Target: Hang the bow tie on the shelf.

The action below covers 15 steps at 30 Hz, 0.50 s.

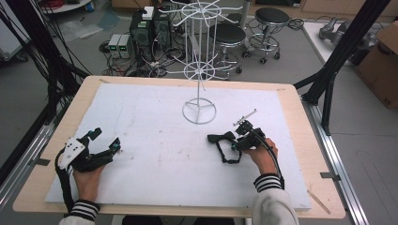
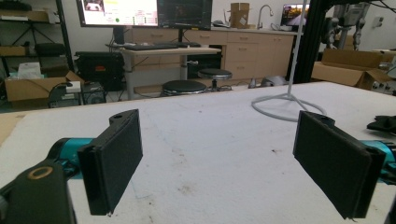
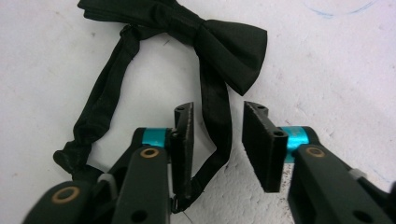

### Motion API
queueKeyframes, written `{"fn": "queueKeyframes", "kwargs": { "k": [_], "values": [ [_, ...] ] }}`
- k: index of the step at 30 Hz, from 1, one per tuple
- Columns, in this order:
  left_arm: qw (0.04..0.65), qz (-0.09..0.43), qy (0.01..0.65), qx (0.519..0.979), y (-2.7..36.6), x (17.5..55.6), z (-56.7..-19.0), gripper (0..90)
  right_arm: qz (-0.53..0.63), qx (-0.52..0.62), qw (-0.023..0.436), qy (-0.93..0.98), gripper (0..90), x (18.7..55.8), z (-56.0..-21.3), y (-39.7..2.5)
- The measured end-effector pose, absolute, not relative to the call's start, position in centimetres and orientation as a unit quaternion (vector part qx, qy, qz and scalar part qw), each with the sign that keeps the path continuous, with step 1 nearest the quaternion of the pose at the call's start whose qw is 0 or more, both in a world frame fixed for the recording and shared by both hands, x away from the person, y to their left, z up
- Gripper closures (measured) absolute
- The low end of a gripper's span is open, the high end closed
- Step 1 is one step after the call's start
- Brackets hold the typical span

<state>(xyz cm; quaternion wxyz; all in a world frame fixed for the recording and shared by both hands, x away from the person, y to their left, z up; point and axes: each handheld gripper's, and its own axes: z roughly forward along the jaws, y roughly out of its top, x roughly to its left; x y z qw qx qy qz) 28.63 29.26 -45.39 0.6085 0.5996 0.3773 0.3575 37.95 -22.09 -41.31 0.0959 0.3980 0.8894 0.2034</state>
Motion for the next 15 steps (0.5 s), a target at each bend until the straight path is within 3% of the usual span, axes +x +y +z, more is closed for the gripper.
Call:
{"fn": "queueKeyframes", "kwargs": {
  "k": [11,15],
  "values": [
    [0.609,0.357,0.378,0.599,29.25,28.63,-45.4,16.0,0.198,0.405,0.084,0.889,74.6,38.07,-41.59,-22.08],
    [0.609,0.357,0.378,0.599,29.25,28.63,-45.4,16.0,0.197,0.411,0.081,0.886,82.5,38.05,-41.57,-22.01]
  ]
}}
